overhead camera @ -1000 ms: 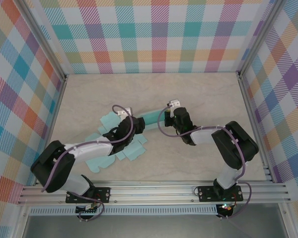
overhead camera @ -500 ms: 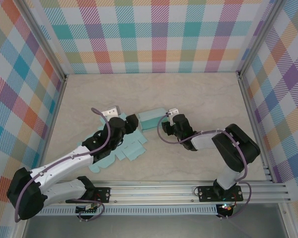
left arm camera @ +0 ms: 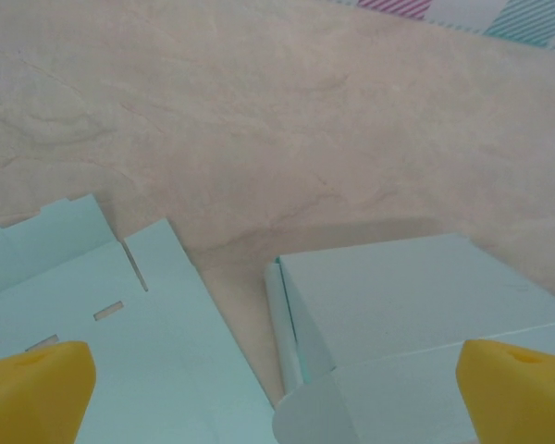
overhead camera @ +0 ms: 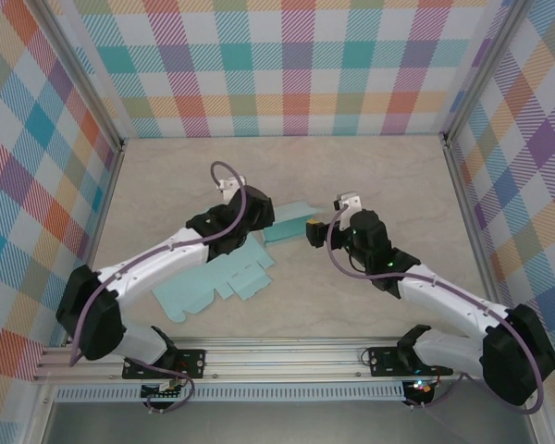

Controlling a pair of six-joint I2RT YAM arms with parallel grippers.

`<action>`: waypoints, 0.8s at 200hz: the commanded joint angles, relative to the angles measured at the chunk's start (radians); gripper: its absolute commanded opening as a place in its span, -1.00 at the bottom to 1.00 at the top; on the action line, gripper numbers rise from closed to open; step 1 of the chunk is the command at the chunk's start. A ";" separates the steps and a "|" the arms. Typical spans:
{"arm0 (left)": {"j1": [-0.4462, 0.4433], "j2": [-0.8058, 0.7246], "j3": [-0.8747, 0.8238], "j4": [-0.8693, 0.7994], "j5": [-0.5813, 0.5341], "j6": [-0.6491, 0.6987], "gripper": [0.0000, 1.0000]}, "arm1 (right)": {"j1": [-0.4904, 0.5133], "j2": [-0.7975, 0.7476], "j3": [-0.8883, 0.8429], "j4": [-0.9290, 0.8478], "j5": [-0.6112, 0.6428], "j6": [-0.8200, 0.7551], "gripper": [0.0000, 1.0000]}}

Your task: Fold the paper box

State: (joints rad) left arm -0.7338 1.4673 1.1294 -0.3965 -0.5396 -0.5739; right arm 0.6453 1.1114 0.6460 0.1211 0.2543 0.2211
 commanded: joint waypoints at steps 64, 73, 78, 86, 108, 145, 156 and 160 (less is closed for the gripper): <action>0.056 0.282 0.164 -0.093 0.054 0.042 1.00 | -0.080 0.536 0.613 -0.489 -0.050 0.033 0.95; 0.057 0.296 0.160 -0.095 0.059 0.036 1.00 | -0.087 0.576 0.639 -0.511 -0.073 0.044 0.89; 0.057 0.299 0.154 -0.095 0.063 0.034 1.00 | -0.093 0.594 0.644 -0.516 -0.086 0.053 0.86; 0.057 0.302 0.140 -0.084 0.072 0.025 0.97 | -0.100 0.616 0.642 -0.519 -0.110 0.062 0.82; 0.057 0.297 0.079 -0.048 0.094 -0.001 0.85 | -0.114 0.634 0.589 -0.487 -0.178 0.091 0.72; 0.057 0.292 -0.014 0.019 0.133 -0.038 0.66 | -0.139 0.638 0.469 -0.390 -0.280 0.135 0.59; 0.057 0.296 -0.031 0.028 0.136 -0.046 0.59 | -0.142 0.644 0.452 -0.378 -0.289 0.139 0.57; 0.057 0.297 -0.035 0.031 0.138 -0.049 0.56 | -0.143 0.646 0.446 -0.374 -0.294 0.141 0.57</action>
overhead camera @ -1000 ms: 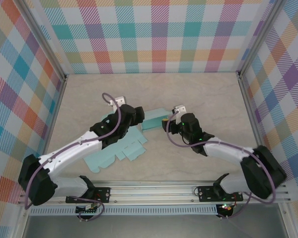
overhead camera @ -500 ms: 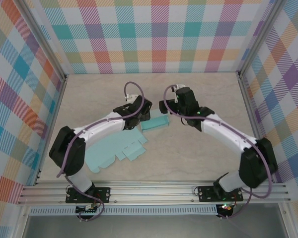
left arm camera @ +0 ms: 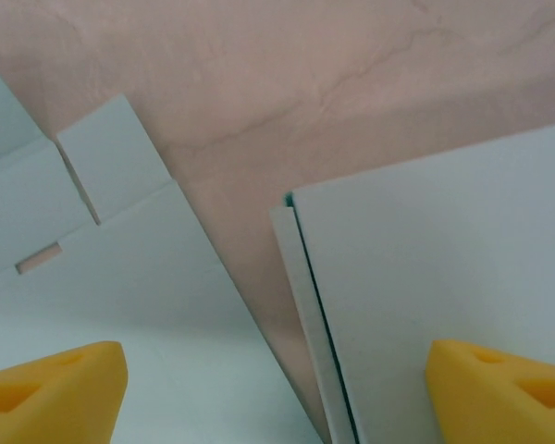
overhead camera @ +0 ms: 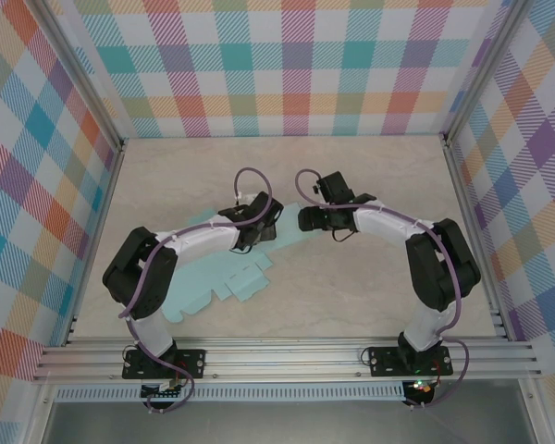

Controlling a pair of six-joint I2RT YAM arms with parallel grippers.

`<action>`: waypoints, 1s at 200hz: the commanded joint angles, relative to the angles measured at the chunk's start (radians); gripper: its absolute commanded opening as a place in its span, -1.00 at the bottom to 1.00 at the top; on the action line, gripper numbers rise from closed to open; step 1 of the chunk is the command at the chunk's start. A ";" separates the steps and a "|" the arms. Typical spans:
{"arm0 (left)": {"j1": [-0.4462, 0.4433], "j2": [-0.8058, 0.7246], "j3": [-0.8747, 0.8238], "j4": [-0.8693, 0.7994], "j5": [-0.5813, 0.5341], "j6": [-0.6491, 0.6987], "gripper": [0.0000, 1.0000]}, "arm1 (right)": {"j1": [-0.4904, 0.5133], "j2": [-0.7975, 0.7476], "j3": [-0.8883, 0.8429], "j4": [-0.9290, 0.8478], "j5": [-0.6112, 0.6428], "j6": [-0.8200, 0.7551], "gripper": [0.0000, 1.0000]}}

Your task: Fold the paper box

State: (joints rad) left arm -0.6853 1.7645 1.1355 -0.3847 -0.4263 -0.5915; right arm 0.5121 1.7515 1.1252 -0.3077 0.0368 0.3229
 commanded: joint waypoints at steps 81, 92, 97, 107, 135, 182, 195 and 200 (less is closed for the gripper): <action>0.009 -0.026 -0.067 0.066 0.083 -0.036 0.09 | -0.038 -0.088 -0.106 0.090 -0.162 0.054 0.54; 0.009 -0.041 -0.062 0.059 0.086 -0.036 0.09 | -0.055 -0.121 -0.114 0.089 -0.180 0.057 0.57; 0.009 -0.050 -0.061 0.057 0.087 -0.036 0.10 | -0.066 -0.131 -0.117 0.090 -0.196 0.060 0.59; 0.010 -0.072 -0.066 0.056 0.085 -0.041 0.19 | -0.092 -0.158 -0.125 0.094 -0.232 0.069 0.64; 0.022 -0.126 -0.087 0.061 0.081 -0.061 0.51 | -0.158 -0.174 -0.130 0.114 -0.341 0.093 0.88; 0.046 -0.042 -0.057 0.070 0.158 -0.060 0.49 | -0.193 -0.056 -0.084 0.155 -0.482 0.134 0.99; 0.046 -0.021 -0.063 0.090 0.178 -0.068 0.42 | -0.194 -0.026 -0.084 0.184 -0.520 0.154 0.99; 0.046 -0.014 -0.066 0.098 0.188 -0.069 0.40 | -0.195 -0.015 -0.084 0.198 -0.533 0.161 1.00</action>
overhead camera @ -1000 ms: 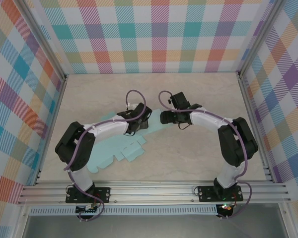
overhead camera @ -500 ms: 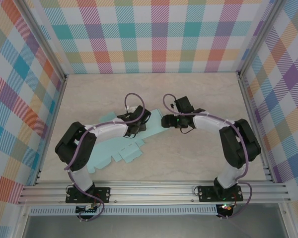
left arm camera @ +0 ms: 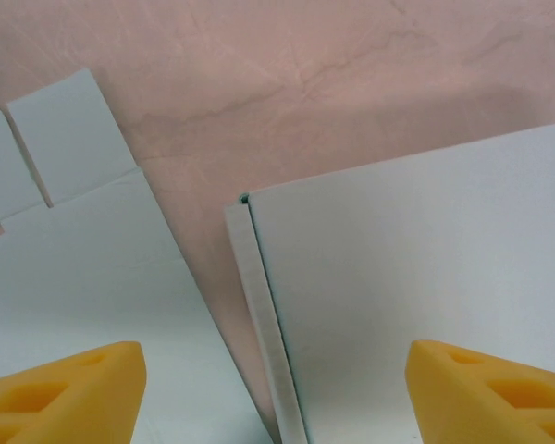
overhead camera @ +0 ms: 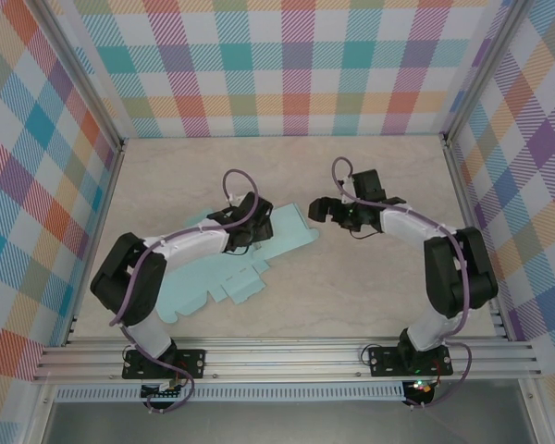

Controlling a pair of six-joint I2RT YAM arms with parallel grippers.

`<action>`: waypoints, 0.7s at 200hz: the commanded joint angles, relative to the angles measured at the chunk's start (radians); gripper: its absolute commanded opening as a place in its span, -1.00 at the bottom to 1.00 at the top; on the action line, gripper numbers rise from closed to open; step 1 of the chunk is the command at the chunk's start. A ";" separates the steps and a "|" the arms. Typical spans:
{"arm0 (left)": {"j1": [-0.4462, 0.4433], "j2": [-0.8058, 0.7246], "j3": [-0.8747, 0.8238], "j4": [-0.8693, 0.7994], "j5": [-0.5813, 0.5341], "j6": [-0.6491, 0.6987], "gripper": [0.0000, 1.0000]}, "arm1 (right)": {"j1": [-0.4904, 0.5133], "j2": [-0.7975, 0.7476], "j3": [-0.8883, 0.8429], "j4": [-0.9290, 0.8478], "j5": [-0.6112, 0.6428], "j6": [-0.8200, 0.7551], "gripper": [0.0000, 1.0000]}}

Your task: Fold the paper box

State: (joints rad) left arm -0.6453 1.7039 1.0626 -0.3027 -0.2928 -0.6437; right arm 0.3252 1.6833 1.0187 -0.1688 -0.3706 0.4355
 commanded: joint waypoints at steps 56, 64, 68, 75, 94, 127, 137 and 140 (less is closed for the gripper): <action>0.015 0.079 -0.005 0.057 0.087 -0.014 -0.02 | -0.008 0.158 -0.007 0.197 -0.254 0.119 0.87; 0.023 0.075 -0.011 0.057 0.092 -0.012 -0.13 | -0.008 0.168 -0.014 0.221 -0.268 0.130 0.86; 0.028 0.073 -0.014 0.057 0.096 -0.013 -0.19 | -0.008 0.173 -0.015 0.233 -0.276 0.134 0.85; 0.041 0.069 -0.021 0.060 0.106 -0.013 -0.31 | -0.008 0.183 -0.017 0.250 -0.289 0.143 0.83; 0.072 0.060 -0.040 0.075 0.143 -0.008 -0.58 | -0.008 0.213 -0.014 0.298 -0.325 0.165 0.78; 0.131 0.055 -0.061 0.092 0.216 0.011 -0.75 | -0.008 0.259 -0.007 0.393 -0.387 0.211 0.69; 0.150 0.056 -0.070 0.103 0.244 0.017 -0.76 | -0.008 0.270 -0.001 0.409 -0.398 0.220 0.67; 0.155 0.056 -0.072 0.107 0.252 0.018 -0.77 | -0.008 0.275 0.001 0.413 -0.403 0.222 0.66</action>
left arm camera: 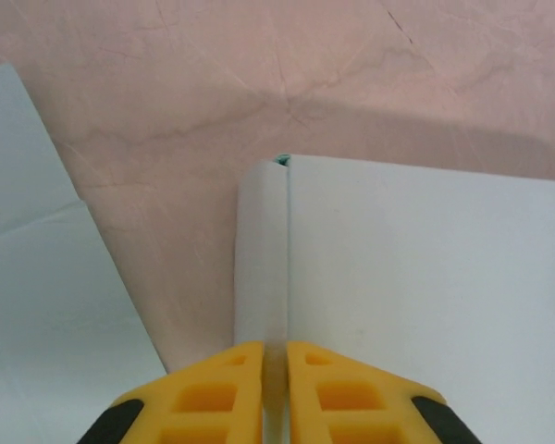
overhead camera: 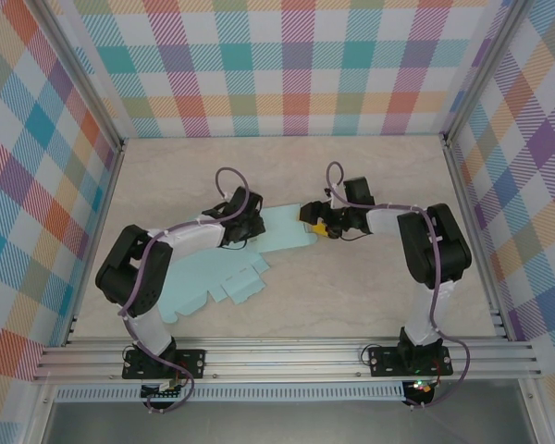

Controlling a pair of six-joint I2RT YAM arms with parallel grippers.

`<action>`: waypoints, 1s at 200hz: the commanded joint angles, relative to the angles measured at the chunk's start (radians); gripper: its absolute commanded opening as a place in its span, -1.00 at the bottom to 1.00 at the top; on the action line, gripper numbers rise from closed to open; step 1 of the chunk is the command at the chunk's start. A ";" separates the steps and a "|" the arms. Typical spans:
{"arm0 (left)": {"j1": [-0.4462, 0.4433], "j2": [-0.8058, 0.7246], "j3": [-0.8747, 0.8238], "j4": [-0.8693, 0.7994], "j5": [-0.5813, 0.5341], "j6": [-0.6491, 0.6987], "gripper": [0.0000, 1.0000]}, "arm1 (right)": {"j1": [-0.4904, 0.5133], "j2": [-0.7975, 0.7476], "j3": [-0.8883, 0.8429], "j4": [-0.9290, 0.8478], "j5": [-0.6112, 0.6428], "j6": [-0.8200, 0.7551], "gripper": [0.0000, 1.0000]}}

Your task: Fold the paper box

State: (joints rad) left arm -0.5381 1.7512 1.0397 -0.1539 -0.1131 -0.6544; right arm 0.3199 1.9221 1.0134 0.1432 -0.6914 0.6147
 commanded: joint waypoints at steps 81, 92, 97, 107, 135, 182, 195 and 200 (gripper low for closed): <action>0.090 0.041 -0.073 0.026 0.192 0.024 -0.87 | 0.040 0.109 0.041 0.197 -0.160 0.102 0.44; 0.092 0.039 -0.073 0.028 0.199 0.026 -0.86 | 0.049 0.114 0.049 0.207 -0.170 0.109 0.31; 0.091 0.037 -0.072 0.028 0.200 0.026 -0.86 | 0.052 0.115 0.050 0.212 -0.173 0.114 0.24; 0.091 0.029 -0.072 0.028 0.202 0.029 -0.86 | 0.054 0.111 0.045 0.230 -0.177 0.126 0.13; 0.092 -0.019 -0.082 0.037 0.212 0.047 -0.81 | 0.053 0.080 0.018 0.268 -0.187 0.152 -0.15; 0.094 -0.027 -0.055 0.004 0.212 0.070 -0.81 | 0.053 0.060 -0.019 0.363 -0.211 0.219 0.08; 0.100 -0.014 -0.055 0.003 0.213 0.066 -0.85 | 0.053 0.065 -0.019 0.337 -0.188 0.201 0.15; 0.104 -0.011 -0.057 0.005 0.215 0.060 -0.89 | 0.053 0.066 -0.019 0.327 -0.180 0.195 0.18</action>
State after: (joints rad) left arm -0.4374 1.7229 0.9882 -0.0910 0.0341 -0.6044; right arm 0.3428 2.0205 1.0000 0.4179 -0.8238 0.8093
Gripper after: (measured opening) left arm 0.079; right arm 0.564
